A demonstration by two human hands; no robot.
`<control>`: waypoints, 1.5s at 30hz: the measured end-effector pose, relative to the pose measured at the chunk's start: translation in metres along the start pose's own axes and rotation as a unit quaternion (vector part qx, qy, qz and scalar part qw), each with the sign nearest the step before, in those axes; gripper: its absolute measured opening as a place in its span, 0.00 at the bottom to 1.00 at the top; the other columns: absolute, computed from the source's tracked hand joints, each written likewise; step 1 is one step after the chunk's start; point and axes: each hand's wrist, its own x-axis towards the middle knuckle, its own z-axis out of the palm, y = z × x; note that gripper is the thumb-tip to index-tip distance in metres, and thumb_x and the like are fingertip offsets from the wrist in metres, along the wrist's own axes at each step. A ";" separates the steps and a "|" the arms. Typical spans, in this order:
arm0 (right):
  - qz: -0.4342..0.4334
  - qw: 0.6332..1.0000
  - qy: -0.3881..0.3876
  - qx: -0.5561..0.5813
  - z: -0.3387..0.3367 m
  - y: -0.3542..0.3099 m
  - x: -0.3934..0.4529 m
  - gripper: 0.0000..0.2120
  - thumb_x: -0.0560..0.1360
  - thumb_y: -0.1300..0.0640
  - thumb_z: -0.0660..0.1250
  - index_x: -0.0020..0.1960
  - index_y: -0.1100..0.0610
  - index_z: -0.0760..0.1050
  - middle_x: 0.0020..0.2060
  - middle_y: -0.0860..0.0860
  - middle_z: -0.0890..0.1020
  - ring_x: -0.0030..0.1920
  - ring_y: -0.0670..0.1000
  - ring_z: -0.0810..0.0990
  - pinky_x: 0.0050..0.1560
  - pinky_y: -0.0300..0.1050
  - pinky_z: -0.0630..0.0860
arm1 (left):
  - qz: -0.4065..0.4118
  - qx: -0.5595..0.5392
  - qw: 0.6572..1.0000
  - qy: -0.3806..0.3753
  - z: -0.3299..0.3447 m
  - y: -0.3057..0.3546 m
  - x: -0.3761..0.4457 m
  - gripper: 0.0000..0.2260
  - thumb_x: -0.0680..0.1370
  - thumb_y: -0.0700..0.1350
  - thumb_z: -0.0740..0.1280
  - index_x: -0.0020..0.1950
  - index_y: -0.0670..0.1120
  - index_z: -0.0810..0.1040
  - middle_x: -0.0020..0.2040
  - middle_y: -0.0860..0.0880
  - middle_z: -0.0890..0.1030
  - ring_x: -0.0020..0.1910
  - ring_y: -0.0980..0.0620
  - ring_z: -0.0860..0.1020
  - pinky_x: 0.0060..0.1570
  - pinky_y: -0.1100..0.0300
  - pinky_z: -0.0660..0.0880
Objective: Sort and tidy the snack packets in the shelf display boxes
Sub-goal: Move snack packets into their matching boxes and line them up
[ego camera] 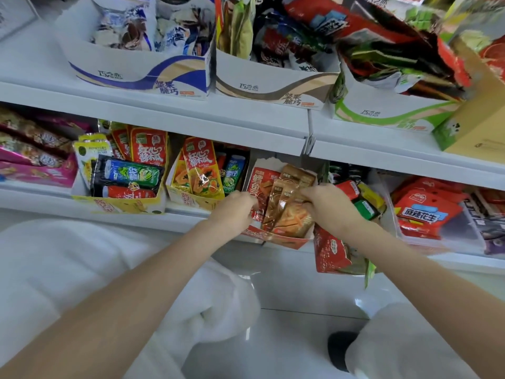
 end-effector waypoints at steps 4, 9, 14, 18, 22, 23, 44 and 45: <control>0.077 0.995 -0.039 -0.041 0.030 -0.009 0.025 0.19 0.74 0.67 0.62 0.65 0.60 0.67 0.57 0.61 0.77 0.60 0.61 0.73 0.57 0.51 0.74 | -0.006 0.014 1.000 0.018 -0.001 0.005 -0.001 0.14 0.77 0.40 0.63 0.62 0.45 0.75 0.61 0.46 0.75 0.60 0.48 0.73 0.58 0.55 0.72; 0.112 0.992 -0.003 -0.058 0.047 -0.009 0.022 0.32 0.75 0.64 0.63 0.73 0.64 0.50 0.71 0.61 0.60 0.71 0.60 0.60 0.69 0.49 0.61 | -0.046 -0.093 0.995 0.013 0.000 0.031 0.017 0.14 0.77 0.41 0.63 0.61 0.40 0.73 0.54 0.43 0.78 0.54 0.45 0.76 0.51 0.55 0.74; 0.105 0.991 -0.080 -0.022 0.041 -0.002 0.037 0.34 0.75 0.65 0.61 0.73 0.69 0.44 0.72 0.64 0.56 0.72 0.61 0.57 0.71 0.49 0.56 | -0.147 -0.203 0.963 -0.097 0.018 0.040 0.034 0.15 0.77 0.45 0.65 0.61 0.39 0.73 0.56 0.42 0.77 0.55 0.44 0.75 0.49 0.57 0.70; 0.127 0.985 -0.119 0.015 0.039 0.001 0.050 0.29 0.74 0.68 0.61 0.71 0.67 0.53 0.69 0.64 0.59 0.67 0.63 0.66 0.64 0.51 0.68 | -0.163 -0.243 0.948 -0.124 0.025 0.038 0.040 0.20 0.75 0.43 0.67 0.65 0.40 0.69 0.61 0.42 0.75 0.57 0.44 0.75 0.50 0.57 0.71; 0.124 0.991 -0.031 0.028 0.036 0.004 0.044 0.17 0.72 0.71 0.59 0.61 0.67 0.68 0.66 0.64 0.63 0.57 0.63 0.75 0.57 0.49 0.72 | -0.136 -0.345 0.919 -0.129 0.027 0.031 0.042 0.22 0.75 0.39 0.68 0.68 0.45 0.68 0.62 0.46 0.75 0.61 0.45 0.73 0.60 0.53 0.72; 0.125 0.992 0.018 0.025 0.034 0.005 0.042 0.18 0.72 0.72 0.59 0.61 0.67 0.69 0.66 0.64 0.63 0.58 0.64 0.74 0.59 0.50 0.71 | -0.131 -0.388 0.903 -0.130 0.027 0.030 0.043 0.24 0.74 0.38 0.68 0.69 0.46 0.67 0.63 0.47 0.74 0.62 0.46 0.73 0.62 0.50 0.71; -0.002 0.986 -0.023 -0.166 0.035 -0.016 0.001 0.23 0.74 0.61 0.63 0.67 0.48 0.68 0.74 0.55 0.53 0.73 0.60 0.50 0.73 0.58 0.49 | -0.056 -0.132 0.988 0.057 -0.036 -0.019 0.002 0.15 0.78 0.36 0.61 0.63 0.45 0.74 0.63 0.47 0.76 0.59 0.50 0.75 0.54 0.61 0.71; 0.010 0.985 -0.028 -0.173 0.034 -0.019 0.000 0.20 0.75 0.60 0.63 0.65 0.48 0.71 0.74 0.55 0.52 0.74 0.61 0.48 0.73 0.58 0.47 | -0.064 -0.112 0.989 0.066 -0.042 -0.028 -0.002 0.15 0.78 0.36 0.60 0.64 0.45 0.74 0.64 0.46 0.75 0.59 0.49 0.75 0.55 0.60 0.71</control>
